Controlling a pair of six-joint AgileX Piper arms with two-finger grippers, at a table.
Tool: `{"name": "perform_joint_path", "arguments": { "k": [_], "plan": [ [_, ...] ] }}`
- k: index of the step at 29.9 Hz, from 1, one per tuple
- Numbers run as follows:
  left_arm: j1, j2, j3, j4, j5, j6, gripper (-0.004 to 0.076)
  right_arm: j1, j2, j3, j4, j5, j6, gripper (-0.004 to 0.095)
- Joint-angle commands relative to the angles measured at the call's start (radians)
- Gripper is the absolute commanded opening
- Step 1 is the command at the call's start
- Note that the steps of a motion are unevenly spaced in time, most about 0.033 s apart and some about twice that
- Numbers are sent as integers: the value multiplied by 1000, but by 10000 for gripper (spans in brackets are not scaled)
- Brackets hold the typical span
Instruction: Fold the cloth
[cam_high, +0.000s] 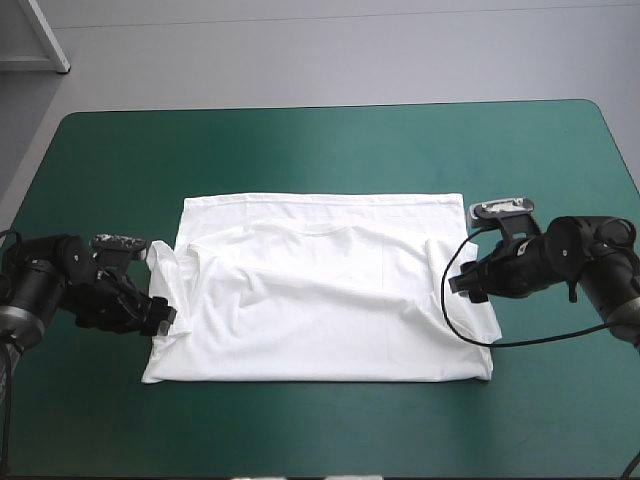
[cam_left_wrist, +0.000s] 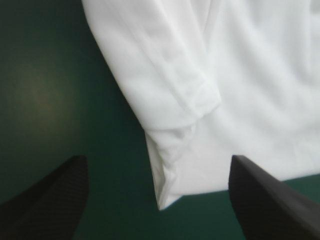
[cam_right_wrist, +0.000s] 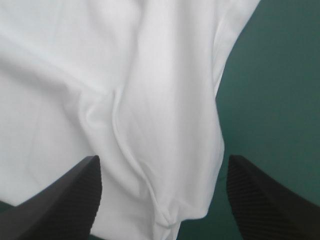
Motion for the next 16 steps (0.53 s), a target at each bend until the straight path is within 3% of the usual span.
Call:
{"name": "perform_joint_path", "arguments": {
  "k": [1, 9, 16],
  "plan": [
    [-1, -28, -132, -16, -21, -14, 570, -2, -32, -114, 3, -10, -4, 671],
    [-1, -28, -447, -14, 42, -43, 570, -2, -34, -216, 3, 8, 8, 671],
    [-1, -28, -452, -14, 134, -46, 570, -2, -34, -214, 14, 114, -4, 633]
  ]
}}
